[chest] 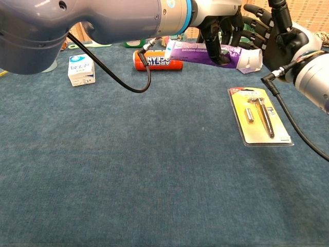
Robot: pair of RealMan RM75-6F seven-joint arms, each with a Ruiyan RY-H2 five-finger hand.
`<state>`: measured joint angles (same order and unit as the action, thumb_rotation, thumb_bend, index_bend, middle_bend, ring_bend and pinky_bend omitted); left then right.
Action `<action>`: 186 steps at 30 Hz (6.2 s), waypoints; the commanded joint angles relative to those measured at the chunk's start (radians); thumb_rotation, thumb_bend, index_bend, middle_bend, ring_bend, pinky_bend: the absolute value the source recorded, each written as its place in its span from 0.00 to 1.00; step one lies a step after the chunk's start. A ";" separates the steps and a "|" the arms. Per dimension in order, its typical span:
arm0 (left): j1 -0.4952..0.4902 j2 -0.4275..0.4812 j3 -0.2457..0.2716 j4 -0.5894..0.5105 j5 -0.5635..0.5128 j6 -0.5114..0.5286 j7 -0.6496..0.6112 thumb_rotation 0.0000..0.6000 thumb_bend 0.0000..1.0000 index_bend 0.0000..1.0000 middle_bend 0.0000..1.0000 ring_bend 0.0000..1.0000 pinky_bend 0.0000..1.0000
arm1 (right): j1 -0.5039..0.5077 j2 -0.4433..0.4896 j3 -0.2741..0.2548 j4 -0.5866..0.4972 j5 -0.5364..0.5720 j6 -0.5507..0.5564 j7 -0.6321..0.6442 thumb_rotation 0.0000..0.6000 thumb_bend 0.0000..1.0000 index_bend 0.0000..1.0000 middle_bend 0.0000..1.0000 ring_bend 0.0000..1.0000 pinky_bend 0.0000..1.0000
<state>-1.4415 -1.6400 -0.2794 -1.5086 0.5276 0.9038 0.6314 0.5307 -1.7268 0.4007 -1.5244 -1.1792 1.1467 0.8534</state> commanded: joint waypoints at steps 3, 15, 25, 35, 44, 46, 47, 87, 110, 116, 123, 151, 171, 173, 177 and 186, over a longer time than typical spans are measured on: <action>-0.004 -0.003 -0.004 -0.005 -0.014 0.007 0.012 1.00 0.38 0.66 0.54 0.56 0.53 | 0.012 -0.033 0.010 0.028 0.012 0.001 -0.027 0.30 0.00 0.00 0.00 0.00 0.00; -0.027 -0.026 -0.008 0.013 -0.046 0.003 0.042 1.00 0.38 0.66 0.54 0.56 0.53 | 0.032 -0.072 0.038 0.073 0.036 -0.023 -0.049 0.30 0.00 0.00 0.00 0.00 0.00; -0.032 -0.042 -0.009 0.024 -0.060 0.009 0.051 1.00 0.38 0.66 0.54 0.56 0.53 | 0.034 -0.083 0.058 0.088 0.041 -0.033 -0.039 0.30 0.00 0.00 0.00 0.00 0.00; 0.001 -0.072 -0.020 0.035 -0.016 0.072 0.025 1.00 0.38 0.66 0.55 0.57 0.53 | 0.019 -0.073 0.091 0.064 0.055 -0.062 0.041 0.30 0.00 0.00 0.00 0.00 0.00; 0.020 -0.091 -0.033 0.044 0.011 0.088 0.014 1.00 0.38 0.66 0.55 0.57 0.53 | 0.018 -0.079 0.100 0.068 0.061 -0.078 0.060 0.30 0.00 0.00 0.00 0.00 0.00; 0.022 -0.095 -0.037 0.045 0.008 0.086 0.015 1.00 0.38 0.66 0.55 0.57 0.53 | 0.020 -0.082 0.102 0.071 0.061 -0.080 0.060 0.30 0.00 0.00 0.00 0.00 0.00; 0.022 -0.098 -0.038 0.046 0.007 0.085 0.018 1.00 0.38 0.66 0.55 0.57 0.53 | 0.020 -0.083 0.103 0.073 0.061 -0.081 0.060 0.30 0.00 0.00 0.00 0.00 0.00; 0.067 -0.158 -0.086 0.096 0.096 0.099 -0.031 1.00 0.38 0.67 0.57 0.58 0.53 | 0.013 -0.078 0.143 0.076 0.061 -0.126 0.170 0.30 0.00 0.00 0.00 0.00 0.00; 0.087 -0.146 -0.092 0.082 0.107 0.080 -0.014 1.00 0.38 0.67 0.57 0.58 0.53 | 0.022 -0.070 0.133 0.103 0.044 -0.129 0.141 0.30 0.00 0.00 0.00 0.00 0.00; 0.114 -0.109 -0.067 0.046 0.125 0.079 -0.012 1.00 0.38 0.67 0.57 0.57 0.53 | 0.020 -0.040 0.131 0.116 0.037 -0.130 0.114 0.30 0.00 0.00 0.00 0.00 0.00; 0.145 -0.065 -0.031 0.001 0.135 0.069 -0.006 1.00 0.38 0.66 0.57 0.57 0.53 | 0.009 -0.001 0.127 0.118 0.036 -0.135 0.102 0.30 0.00 0.00 0.00 0.00 0.00; 0.195 -0.070 0.086 0.038 0.065 -0.005 0.024 1.00 0.38 0.27 0.24 0.26 0.38 | -0.031 0.125 0.101 0.132 0.027 -0.139 0.087 0.31 0.00 0.00 0.00 0.00 0.00; 0.424 0.169 0.126 -0.196 0.256 0.188 -0.141 1.00 0.38 0.13 0.08 0.11 0.28 | -0.048 0.276 0.005 0.163 -0.064 -0.156 -0.071 0.60 0.00 0.00 0.00 0.00 0.00; 0.452 0.197 0.136 -0.219 0.265 0.207 -0.153 1.00 0.38 0.14 0.08 0.12 0.28 | -0.049 0.287 -0.005 0.165 -0.069 -0.151 -0.102 0.75 0.00 0.00 0.00 0.00 0.00; 0.509 0.259 0.166 -0.265 0.277 0.244 -0.161 1.00 0.38 0.17 0.08 0.12 0.28 | -0.057 0.311 -0.031 0.166 -0.079 -0.136 -0.180 0.96 0.00 0.00 0.00 0.00 0.00; 0.672 0.366 0.237 -0.329 0.354 0.396 -0.207 1.00 0.38 0.21 0.10 0.14 0.27 | -0.099 0.358 -0.105 0.146 -0.093 -0.069 -0.410 1.00 0.00 0.00 0.00 0.00 0.00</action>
<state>-0.8070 -1.2997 -0.0616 -1.8214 0.8549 1.2620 0.4431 0.4488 -1.3894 0.3242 -1.3696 -1.2621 1.0524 0.5003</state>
